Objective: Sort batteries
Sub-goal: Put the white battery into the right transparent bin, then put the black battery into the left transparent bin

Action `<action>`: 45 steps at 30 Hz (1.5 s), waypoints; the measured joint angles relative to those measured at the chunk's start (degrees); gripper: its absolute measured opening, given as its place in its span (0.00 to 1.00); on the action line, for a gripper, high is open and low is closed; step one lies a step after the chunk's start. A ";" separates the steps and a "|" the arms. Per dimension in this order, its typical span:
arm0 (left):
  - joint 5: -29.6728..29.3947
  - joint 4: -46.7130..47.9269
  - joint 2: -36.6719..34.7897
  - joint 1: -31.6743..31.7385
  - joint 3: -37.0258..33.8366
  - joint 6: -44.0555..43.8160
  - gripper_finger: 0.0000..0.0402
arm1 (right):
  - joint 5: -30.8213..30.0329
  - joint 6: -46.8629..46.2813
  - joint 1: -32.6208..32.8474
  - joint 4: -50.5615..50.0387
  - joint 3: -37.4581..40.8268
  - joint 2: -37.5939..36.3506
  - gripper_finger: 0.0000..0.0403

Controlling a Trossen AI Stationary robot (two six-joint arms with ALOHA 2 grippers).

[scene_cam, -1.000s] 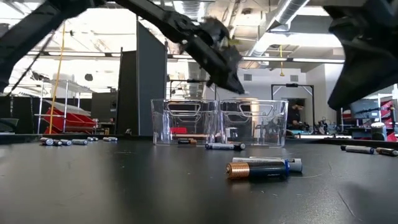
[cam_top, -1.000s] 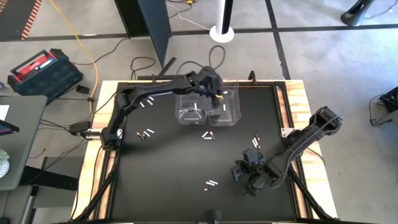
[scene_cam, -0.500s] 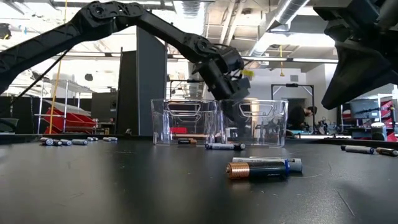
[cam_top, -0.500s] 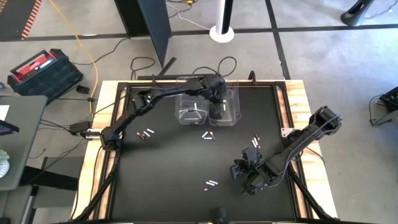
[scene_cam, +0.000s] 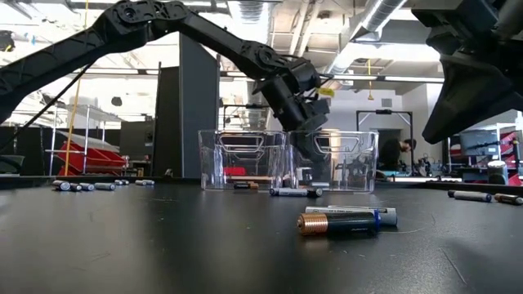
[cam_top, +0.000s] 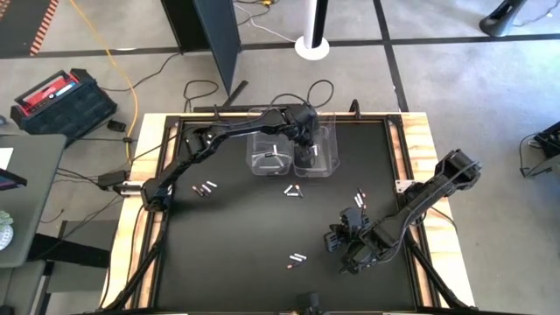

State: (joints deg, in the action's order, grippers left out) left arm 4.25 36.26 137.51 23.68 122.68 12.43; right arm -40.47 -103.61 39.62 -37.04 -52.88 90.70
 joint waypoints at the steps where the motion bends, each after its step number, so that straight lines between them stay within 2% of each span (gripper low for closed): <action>1: -0.02 1.04 0.03 0.00 1.05 -0.22 0.25 | 0.00 0.00 0.04 -0.03 0.00 0.00 0.02; 5: -0.04 5.11 -0.13 -0.11 6.30 -2.99 0.25 | 0.22 0.02 0.04 -1.28 -0.10 -1.81 0.02; 9: -0.04 11.31 -0.13 -0.89 12.41 -4.73 0.25 | 0.33 0.04 0.08 -8.20 -2.27 -6.14 0.02; 12: 0.63 11.91 -3.50 -1.61 10.38 -5.76 0.25 | 1.73 -1.75 0.08 -14.52 -3.99 -9.39 0.02; 17: 1.23 13.07 -9.54 -2.34 6.79 -8.51 0.26 | 6.01 -11.04 1.91 -26.18 -4.84 -12.45 0.02; 21: 0.06 8.47 -17.69 -3.12 -2.05 -11.79 0.26 | 9.53 -18.93 4.80 -33.13 -4.82 -12.62 0.02; 23: -2.42 4.55 -23.06 -4.00 -9.11 -13.41 0.26 | 11.72 -19.37 5.63 -32.23 -4.42 -12.14 0.02; 29: -7.83 -9.26 -40.54 -8.34 -33.35 -19.65 0.26 | 13.26 -19.15 7.14 -31.04 -3.63 -7.98 0.02; 34: -10.67 -16.18 -53.99 -12.97 -49.34 -26.01 0.26 | 23.05 -19.68 7.32 -31.30 -3.63 -3.98 0.04; 39: -18.44 -17.75 -63.38 -17.68 -58.89 -33.39 0.26 | 25.99 -22.33 6.75 -34.10 -3.63 -1.25 0.13; 45: -24.25 -17.52 -68.80 -22.66 -64.04 -40.44 0.26 | 25.92 -23.43 4.92 -36.76 -3.63 -0.98 0.26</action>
State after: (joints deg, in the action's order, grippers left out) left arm -20.00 18.74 68.71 1.02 58.64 -28.01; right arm -14.55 -127.04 44.54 -73.80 -56.51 89.71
